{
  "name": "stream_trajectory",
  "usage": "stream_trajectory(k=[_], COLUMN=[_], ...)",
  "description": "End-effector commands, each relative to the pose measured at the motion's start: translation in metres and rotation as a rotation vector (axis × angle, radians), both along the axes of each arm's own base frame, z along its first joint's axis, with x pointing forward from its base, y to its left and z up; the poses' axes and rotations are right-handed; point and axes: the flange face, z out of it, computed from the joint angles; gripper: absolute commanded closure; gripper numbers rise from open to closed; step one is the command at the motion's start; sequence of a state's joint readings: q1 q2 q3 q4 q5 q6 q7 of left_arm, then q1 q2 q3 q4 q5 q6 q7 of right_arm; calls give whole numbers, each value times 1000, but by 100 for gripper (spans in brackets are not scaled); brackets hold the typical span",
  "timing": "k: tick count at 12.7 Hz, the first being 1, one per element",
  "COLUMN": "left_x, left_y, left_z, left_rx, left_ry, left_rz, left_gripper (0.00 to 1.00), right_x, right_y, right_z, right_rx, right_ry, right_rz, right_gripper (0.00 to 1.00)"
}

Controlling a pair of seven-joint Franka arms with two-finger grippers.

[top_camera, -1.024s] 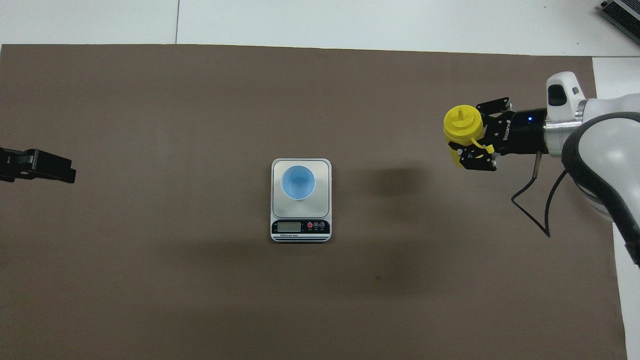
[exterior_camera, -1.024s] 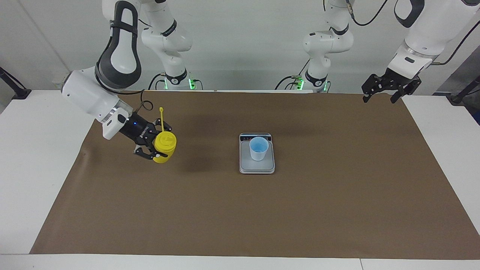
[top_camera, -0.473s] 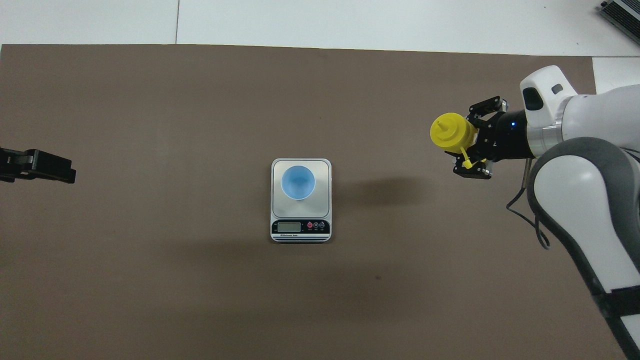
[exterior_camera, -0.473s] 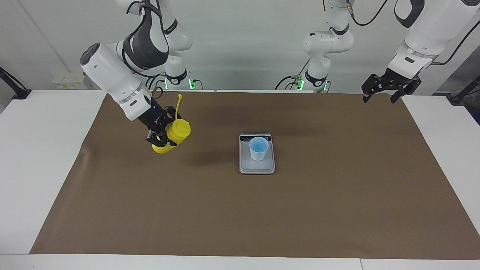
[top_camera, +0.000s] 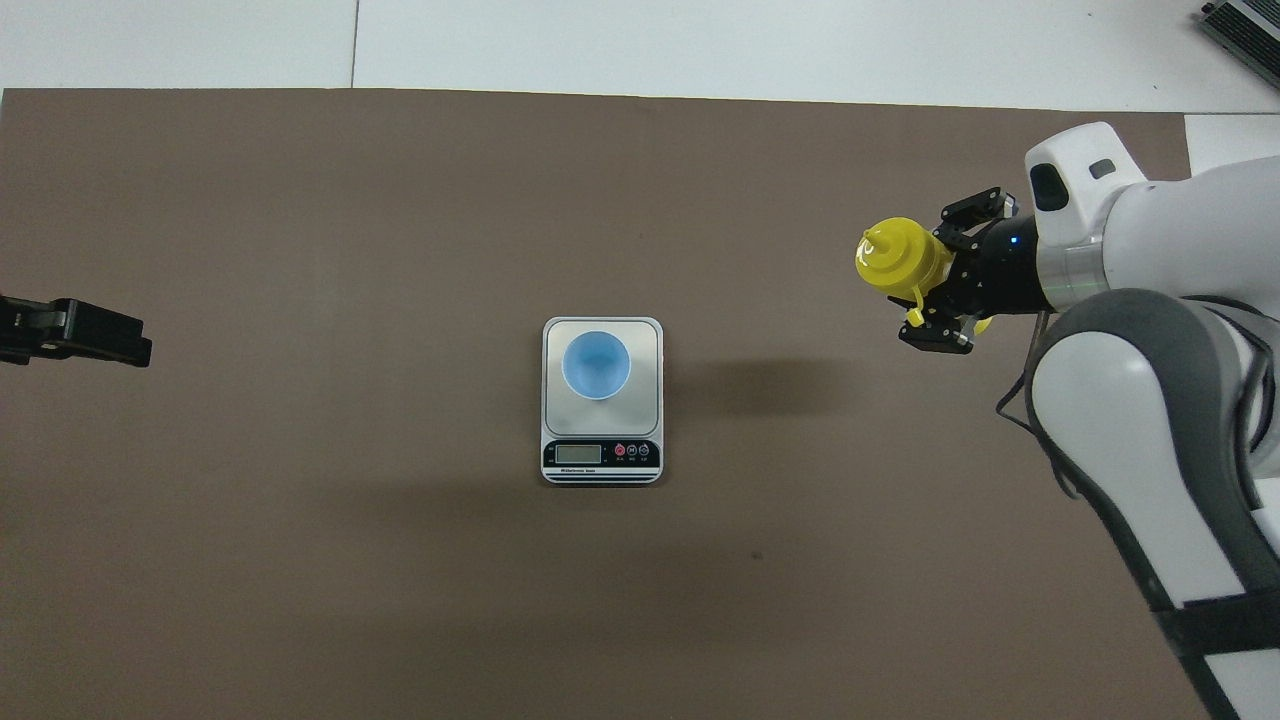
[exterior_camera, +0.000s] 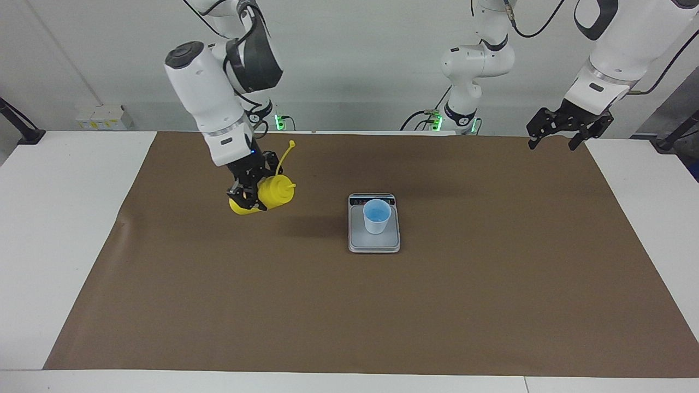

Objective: Pour seasoning into cup on scale with both arms
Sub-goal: 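Carry the yellow bottle with the right gripper over the cup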

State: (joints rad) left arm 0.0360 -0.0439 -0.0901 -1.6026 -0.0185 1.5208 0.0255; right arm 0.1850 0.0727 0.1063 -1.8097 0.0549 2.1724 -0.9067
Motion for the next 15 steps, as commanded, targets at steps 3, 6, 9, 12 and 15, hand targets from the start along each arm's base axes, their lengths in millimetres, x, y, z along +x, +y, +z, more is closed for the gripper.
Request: stream_trajectory(k=[3, 6, 9, 12, 15], left_x=[-6, -5, -6, -6, -5], left_y=[2, 2, 2, 2, 3], left_z=[4, 3, 4, 4, 4], left_rx=[-8, -10, -10, -10, -8], left_ry=[7, 9, 7, 7, 7], left_rz=[15, 15, 15, 15, 16], left_gripper=[0, 0, 0, 0, 0], right_x=[11, 5, 0, -10, -15], right_y=[92, 124, 143, 168, 182], right_z=[-36, -57, -79, -93, -109], right_rx=[-186, -337, -406, -521, -615], right_ry=[-83, -140, -169, -216, -243], right_rz=[144, 271, 348, 453, 527], right_gripper=[100, 100, 100, 100, 100])
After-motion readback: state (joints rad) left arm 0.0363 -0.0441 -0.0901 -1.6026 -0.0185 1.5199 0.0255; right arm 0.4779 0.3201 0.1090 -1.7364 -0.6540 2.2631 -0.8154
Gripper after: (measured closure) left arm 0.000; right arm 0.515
